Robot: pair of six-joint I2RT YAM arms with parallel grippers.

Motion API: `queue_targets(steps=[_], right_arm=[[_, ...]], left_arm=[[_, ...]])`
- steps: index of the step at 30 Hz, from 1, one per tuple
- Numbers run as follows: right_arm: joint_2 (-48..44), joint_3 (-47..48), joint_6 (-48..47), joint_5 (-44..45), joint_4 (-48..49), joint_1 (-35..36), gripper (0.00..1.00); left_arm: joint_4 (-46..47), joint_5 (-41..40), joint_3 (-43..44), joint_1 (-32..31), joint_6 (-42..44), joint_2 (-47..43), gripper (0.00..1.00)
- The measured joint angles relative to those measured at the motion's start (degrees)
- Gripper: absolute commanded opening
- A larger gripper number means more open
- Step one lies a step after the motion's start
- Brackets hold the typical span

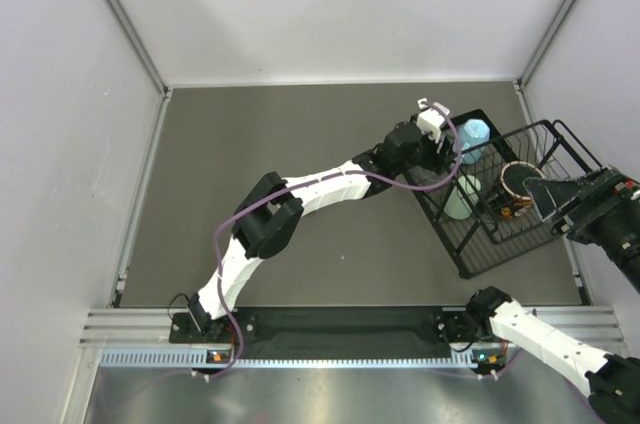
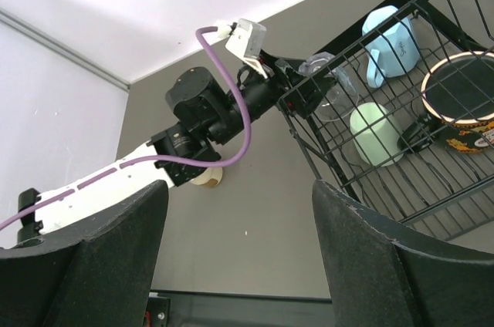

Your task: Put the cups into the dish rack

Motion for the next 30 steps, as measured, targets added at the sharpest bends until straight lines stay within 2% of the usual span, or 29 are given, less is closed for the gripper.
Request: queue_targets(steps=[14, 15, 19, 23, 27, 28, 29, 30], right_arm=[[0.9, -0.1, 0.2, 0.0, 0.0, 0.0, 0.75], [0.9, -0.4, 0.2, -0.1, 0.0, 0.0, 0.75], [1.3, -1.5, 0.3, -0.4, 0.0, 0.0, 0.75], [1.4, -2.4, 0.5, -0.8, 0.0, 0.0, 0.75], [1.5, -3.0, 0.6, -1.0, 0.0, 0.0, 0.75], [1.5, -3.0, 0.6, -1.1, 0.0, 0.0, 0.75], [1.6, -3.1, 0.6, -1.1, 0.0, 0.0, 0.75], [1.6, -3.3, 0.6, -1.1, 0.0, 0.0, 0.75]], left_arm=[[2.9, 3.4, 1.6, 0.3, 3.4, 6.1, 0.01], [2.9, 3.4, 1.6, 0.3, 3.4, 6.2, 0.03], [3.4, 3.4, 1.6, 0.3, 3.4, 6.4, 0.31], [3.5, 3.1, 1.5, 0.3, 3.2, 6.4, 0.45], [3.5, 3.1, 1.5, 0.3, 3.0, 6.4, 0.51], [3.5, 3.1, 1.5, 0.3, 3.0, 6.4, 0.62], [3.6, 3.2, 1.4, 0.3, 3.0, 6.4, 0.69], [3.7, 3.2, 1.3, 0.3, 2.9, 6.4, 0.71]])
